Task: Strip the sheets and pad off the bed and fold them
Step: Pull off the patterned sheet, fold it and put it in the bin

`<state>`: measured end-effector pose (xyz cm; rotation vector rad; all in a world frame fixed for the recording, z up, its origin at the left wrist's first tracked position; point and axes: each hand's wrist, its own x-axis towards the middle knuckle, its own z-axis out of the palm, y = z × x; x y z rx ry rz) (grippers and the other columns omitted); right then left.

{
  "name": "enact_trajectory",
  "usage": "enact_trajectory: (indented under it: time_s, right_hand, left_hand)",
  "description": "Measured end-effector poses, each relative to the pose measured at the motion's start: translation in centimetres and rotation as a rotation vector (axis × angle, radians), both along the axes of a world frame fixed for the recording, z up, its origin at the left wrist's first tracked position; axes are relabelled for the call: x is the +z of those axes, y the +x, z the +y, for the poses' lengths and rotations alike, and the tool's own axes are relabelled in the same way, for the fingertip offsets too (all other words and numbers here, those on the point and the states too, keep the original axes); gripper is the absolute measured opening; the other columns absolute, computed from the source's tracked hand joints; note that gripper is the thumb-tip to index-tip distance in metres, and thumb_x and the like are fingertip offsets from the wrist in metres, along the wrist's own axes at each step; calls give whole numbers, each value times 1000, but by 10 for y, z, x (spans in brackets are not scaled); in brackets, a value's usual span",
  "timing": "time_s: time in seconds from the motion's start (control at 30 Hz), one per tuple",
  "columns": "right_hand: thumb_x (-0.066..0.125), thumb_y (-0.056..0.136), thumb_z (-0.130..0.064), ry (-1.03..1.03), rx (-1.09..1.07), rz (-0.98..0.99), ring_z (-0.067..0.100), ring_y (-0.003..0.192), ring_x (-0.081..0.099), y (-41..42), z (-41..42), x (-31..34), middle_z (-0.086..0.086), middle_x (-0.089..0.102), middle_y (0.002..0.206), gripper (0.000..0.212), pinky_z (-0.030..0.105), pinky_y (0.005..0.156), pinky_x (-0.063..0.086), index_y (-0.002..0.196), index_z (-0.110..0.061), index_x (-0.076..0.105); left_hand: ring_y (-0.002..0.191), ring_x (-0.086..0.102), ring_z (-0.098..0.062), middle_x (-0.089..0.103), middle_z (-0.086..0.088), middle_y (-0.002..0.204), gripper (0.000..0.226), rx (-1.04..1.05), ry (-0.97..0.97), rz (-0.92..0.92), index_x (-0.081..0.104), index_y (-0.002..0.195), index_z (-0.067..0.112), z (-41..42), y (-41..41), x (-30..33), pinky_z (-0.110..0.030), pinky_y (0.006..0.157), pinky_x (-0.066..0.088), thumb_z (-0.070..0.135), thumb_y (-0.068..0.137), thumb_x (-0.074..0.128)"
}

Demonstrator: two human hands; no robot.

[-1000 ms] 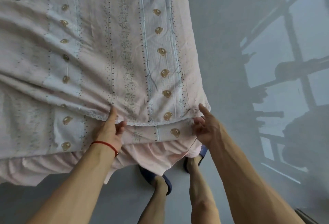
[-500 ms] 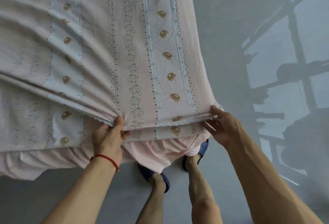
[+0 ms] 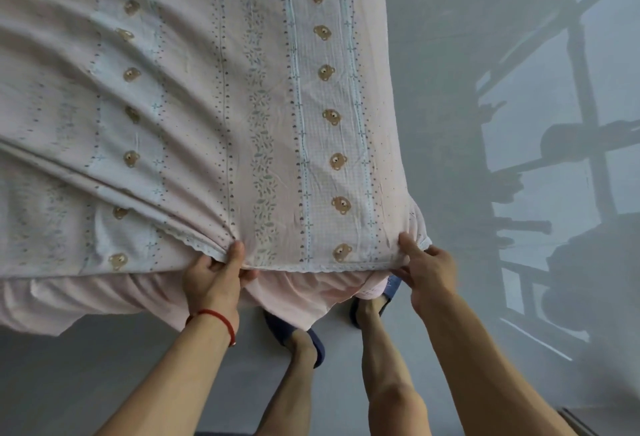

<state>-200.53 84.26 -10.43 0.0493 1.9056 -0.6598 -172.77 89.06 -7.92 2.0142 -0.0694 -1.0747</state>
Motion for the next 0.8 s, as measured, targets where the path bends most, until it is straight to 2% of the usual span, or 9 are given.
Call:
enact_trajectory:
  time_s: [0.13, 0.23, 0.3, 0.37, 0.47, 0.53, 0.6, 0.7, 0.8]
  right_hand:
    - [76, 85, -30, -36, 282, 434, 30, 113, 59, 16, 11, 13, 7, 54, 127, 63, 52, 100, 51, 136, -19, 41]
    - [69, 87, -21, -381, 705, 725, 30, 129, 43, 57, 10, 44, 8, 45, 139, 51, 49, 108, 37, 134, -21, 49]
    - [66, 90, -27, -591, 1049, 668, 27, 139, 36, 101, 1, 52, 5, 40, 151, 50, 49, 116, 28, 137, -26, 50]
    - [59, 97, -36, -692, 1397, 571, 27, 152, 22, 146, -17, 55, 4, 26, 164, 55, 54, 123, 17, 148, -31, 41]
    - [44, 104, -31, -780, 1755, 548, 30, 157, 6, 217, -53, 55, 3, 9, 170, 61, 62, 122, 13, 160, -36, 18]
    - [41, 105, -30, -727, 1853, 585, 35, 156, 0, 258, -76, 50, 4, 2, 171, 64, 69, 119, 14, 161, -39, 10]
    - [50, 102, -42, -552, 1867, 587, 39, 155, -6, 284, -92, 38, 4, -6, 170, 72, 77, 113, 15, 159, -44, 5]
    - [68, 91, -47, -404, 1895, 584, 44, 151, 2, 307, -103, 15, 4, 5, 165, 83, 85, 105, 19, 155, -45, 15]
    - [79, 81, -35, -345, 1909, 635, 45, 142, 17, 319, -109, -1, 5, 20, 154, 81, 88, 96, 24, 144, -42, 30]
  left_hand:
    - [82, 76, -31, 76, -16, 96, 11, -71, 112, 134, 67, 106, 1, 8, 0, 23, -34, 64, 63, 5, 95, 66]
    - [87, 75, -37, 76, -18, 98, 13, -408, 353, 365, 66, 107, 2, 21, 13, 48, -42, 74, 62, 9, 96, 65]
    - [81, 75, -31, 77, -12, 93, 8, -553, 411, 188, 70, 100, 11, 25, 43, 61, -44, 75, 59, 9, 92, 70]
    - [84, 73, -20, 76, -1, 88, 16, -631, 399, -190, 72, 92, 22, 18, 88, 70, -41, 77, 60, 7, 86, 73]
    - [105, 67, -24, 72, -1, 109, 26, -699, 431, -621, 71, 107, 22, -10, 173, 80, -36, 91, 53, 12, 82, 71]
    - [127, 52, -33, 56, -11, 138, 51, -782, 546, -759, 59, 131, 25, -31, 238, 73, -43, 105, 45, 29, 82, 71]
    - [148, 22, -38, 21, -10, 163, 81, -842, 697, -699, 31, 150, 42, -43, 291, 55, -54, 117, 29, 52, 80, 71]
    - [154, -3, -37, -9, -2, 168, 117, -975, 747, -482, -11, 146, 63, -42, 334, 17, -63, 119, 16, 83, 59, 66]
    - [151, -1, -47, -19, -4, 166, 118, -1027, 761, -514, -24, 143, 62, -41, 330, -8, -70, 113, 21, 79, 68, 66]
